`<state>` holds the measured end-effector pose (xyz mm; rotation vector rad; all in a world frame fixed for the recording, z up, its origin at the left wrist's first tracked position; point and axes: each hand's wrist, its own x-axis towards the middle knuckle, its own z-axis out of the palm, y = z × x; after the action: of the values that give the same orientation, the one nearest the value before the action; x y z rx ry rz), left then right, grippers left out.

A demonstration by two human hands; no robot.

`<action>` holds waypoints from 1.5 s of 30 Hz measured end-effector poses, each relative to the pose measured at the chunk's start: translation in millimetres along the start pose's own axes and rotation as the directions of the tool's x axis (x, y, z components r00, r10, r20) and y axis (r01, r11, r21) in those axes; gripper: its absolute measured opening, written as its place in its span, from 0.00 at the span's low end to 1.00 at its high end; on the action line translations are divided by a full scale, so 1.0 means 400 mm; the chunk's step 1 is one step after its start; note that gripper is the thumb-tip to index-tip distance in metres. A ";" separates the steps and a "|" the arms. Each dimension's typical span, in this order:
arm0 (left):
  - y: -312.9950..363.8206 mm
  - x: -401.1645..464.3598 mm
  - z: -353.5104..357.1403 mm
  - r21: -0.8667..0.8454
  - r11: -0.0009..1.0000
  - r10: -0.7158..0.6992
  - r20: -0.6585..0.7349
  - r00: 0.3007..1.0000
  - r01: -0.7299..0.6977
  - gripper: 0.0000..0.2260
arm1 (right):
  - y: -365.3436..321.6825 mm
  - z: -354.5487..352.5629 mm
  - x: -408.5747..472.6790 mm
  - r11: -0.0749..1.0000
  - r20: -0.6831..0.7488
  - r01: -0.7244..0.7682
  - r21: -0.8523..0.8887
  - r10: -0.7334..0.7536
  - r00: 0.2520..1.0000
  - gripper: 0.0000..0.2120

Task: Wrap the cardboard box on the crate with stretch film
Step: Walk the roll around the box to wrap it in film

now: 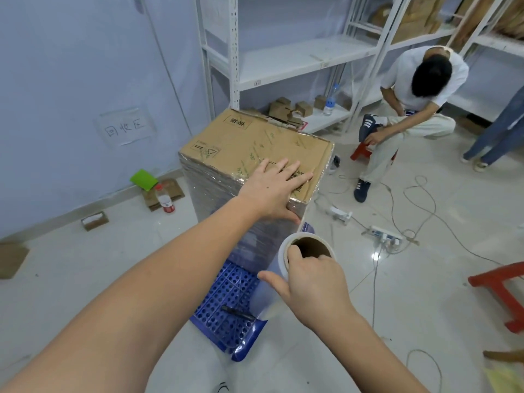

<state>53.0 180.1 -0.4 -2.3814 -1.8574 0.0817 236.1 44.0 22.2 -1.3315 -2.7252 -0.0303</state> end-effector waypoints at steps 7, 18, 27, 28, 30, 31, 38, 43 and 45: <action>0.000 -0.012 -0.005 -0.019 1.000 0.006 0.006 1.000 -0.006 0.51 | -0.012 -0.031 -0.015 0.995 0.150 -0.096 0.029 0.090 0.985 0.21; -0.159 0.022 -0.052 -0.096 0.909 0.412 0.052 0.910 -0.406 0.49 | -0.148 -0.010 0.076 0.798 0.093 -0.596 -0.091 0.603 0.792 0.32; -0.374 0.005 0.017 -0.111 0.832 0.546 -0.002 0.838 -0.543 0.44 | -0.262 0.028 0.142 0.633 -0.016 -0.754 -0.175 0.764 0.645 0.26; -0.370 0.004 0.024 -0.101 0.831 0.548 -0.020 0.837 -0.547 0.42 | -0.268 0.030 0.149 0.614 -0.053 -0.767 -0.186 0.773 0.632 0.29; -0.366 0.002 0.031 -0.093 0.833 0.545 -0.031 0.838 -0.545 0.41 | -0.271 0.031 0.161 0.604 -0.073 -0.781 -0.156 0.782 0.619 0.33; -0.366 0.001 0.031 -0.092 0.837 0.540 -0.029 0.841 -0.540 0.41 | -0.275 0.031 0.167 0.622 -0.055 -0.772 -0.134 0.773 0.632 0.33; -0.363 0.003 0.029 -0.094 0.853 0.515 -0.016 0.857 -0.514 0.40 | -0.353 0.056 0.185 0.848 -0.124 -0.496 -0.187 0.481 0.868 0.28; -0.361 0.001 0.036 -0.102 0.859 0.502 -0.022 0.865 -0.501 0.39 | -0.405 0.062 0.196 0.936 -0.118 -0.321 -0.146 0.305 0.945 0.28; -0.362 -0.002 0.036 -0.111 0.861 0.498 -0.024 0.867 -0.497 0.39 | -0.417 0.063 0.200 0.960 -0.111 -0.237 -0.150 0.222 0.969 0.28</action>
<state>-88.1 214.9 3.7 -2.8831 -1.2238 0.0283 53.7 6.1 10.6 -1.6378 -2.5203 -0.2924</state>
